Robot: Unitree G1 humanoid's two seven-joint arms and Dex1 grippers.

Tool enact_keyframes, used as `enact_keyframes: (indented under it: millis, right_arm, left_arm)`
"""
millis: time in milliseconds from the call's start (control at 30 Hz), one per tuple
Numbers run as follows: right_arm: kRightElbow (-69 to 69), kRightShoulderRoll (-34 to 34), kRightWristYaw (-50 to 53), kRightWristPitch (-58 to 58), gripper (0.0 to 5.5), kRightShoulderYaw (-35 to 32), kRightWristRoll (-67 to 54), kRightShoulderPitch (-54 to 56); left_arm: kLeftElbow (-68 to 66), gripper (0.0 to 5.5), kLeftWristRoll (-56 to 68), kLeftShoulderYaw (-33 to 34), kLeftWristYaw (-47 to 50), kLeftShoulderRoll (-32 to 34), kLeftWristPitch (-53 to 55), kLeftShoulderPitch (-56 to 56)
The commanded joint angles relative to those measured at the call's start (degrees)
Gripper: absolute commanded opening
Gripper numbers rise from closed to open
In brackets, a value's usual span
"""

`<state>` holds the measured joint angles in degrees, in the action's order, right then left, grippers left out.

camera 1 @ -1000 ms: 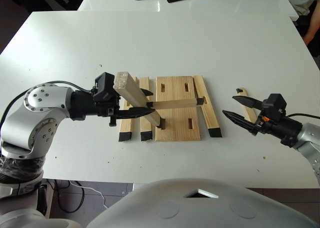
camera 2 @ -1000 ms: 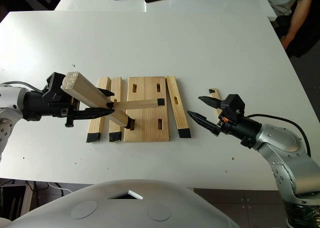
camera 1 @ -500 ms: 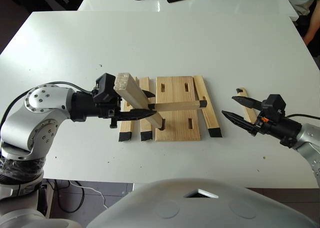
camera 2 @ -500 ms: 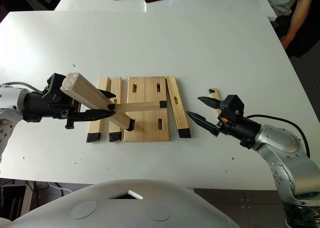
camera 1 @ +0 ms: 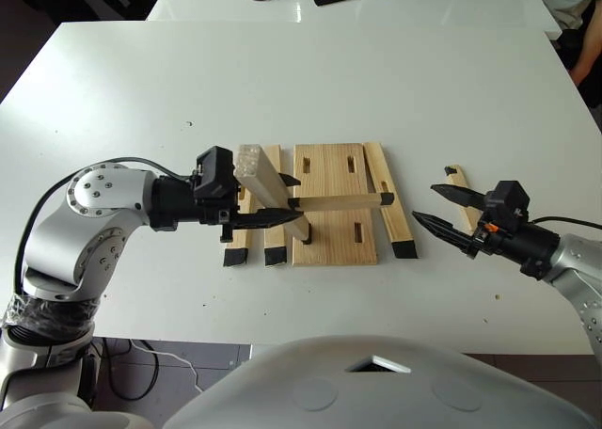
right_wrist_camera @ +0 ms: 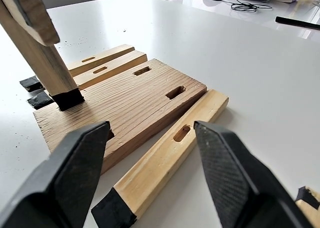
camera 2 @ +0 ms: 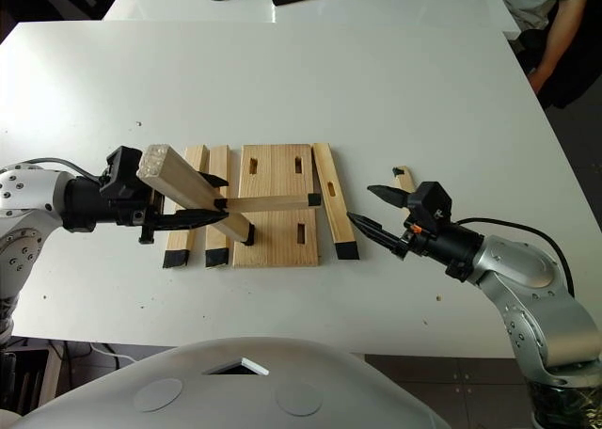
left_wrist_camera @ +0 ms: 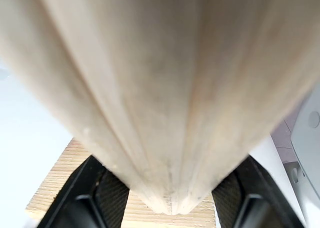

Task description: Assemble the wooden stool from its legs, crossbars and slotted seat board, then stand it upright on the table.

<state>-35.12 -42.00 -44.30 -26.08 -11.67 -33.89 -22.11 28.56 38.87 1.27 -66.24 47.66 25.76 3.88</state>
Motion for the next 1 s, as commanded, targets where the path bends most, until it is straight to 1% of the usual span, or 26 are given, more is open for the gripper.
enact_keyframes:
  millis: [33,167,367,467,633,800,900,1000]
  right_arm:
    - [-0.3,0.1,0.0,0.0,3.11,-0.3,0.4,0.1]
    - [-0.1,0.2,-0.2,0.1,3.11,-0.4,0.5,0.0]
    - [0.2,0.0,-0.6,0.3,3.11,-0.1,1.0,0.2]
    - [0.4,-0.3,-1.0,0.3,3.11,0.1,1.2,0.5]
    - [1.0,-0.9,-2.1,0.2,3.11,0.3,1.8,1.2]
    - [1.6,-1.4,-3.0,0.3,3.11,1.2,2.8,2.1]
    - [2.0,-1.4,-3.4,0.1,3.11,1.9,3.1,3.1]
    - [2.2,-1.5,-3.7,0.0,3.11,2.5,3.3,3.7]
  left_arm:
    - [-1.3,2.10,-3.3,-0.3,-0.2,0.6,-2.4,0.4]
    - [-1.1,2.10,-4.6,-0.8,-0.9,1.0,-4.4,-0.8]
    - [-2.5,2.10,-12.7,-4.3,-2.8,1.9,-12.5,-4.8]
    - [-3.0,2.10,-14.4,-5.7,-2.1,1.5,-14.4,-5.9]
    - [-4.8,2.10,-13.0,-6.9,0.2,0.6,-12.2,-4.7]
    - [-6.7,2.10,-9.2,-8.2,2.0,-0.9,-5.8,-0.4]
    - [-9.7,2.10,-10.8,-10.5,2.2,-1.5,-4.5,1.8]
    - [-10.9,2.10,-14.2,-13.1,2.1,-1.4,-6.5,2.3]
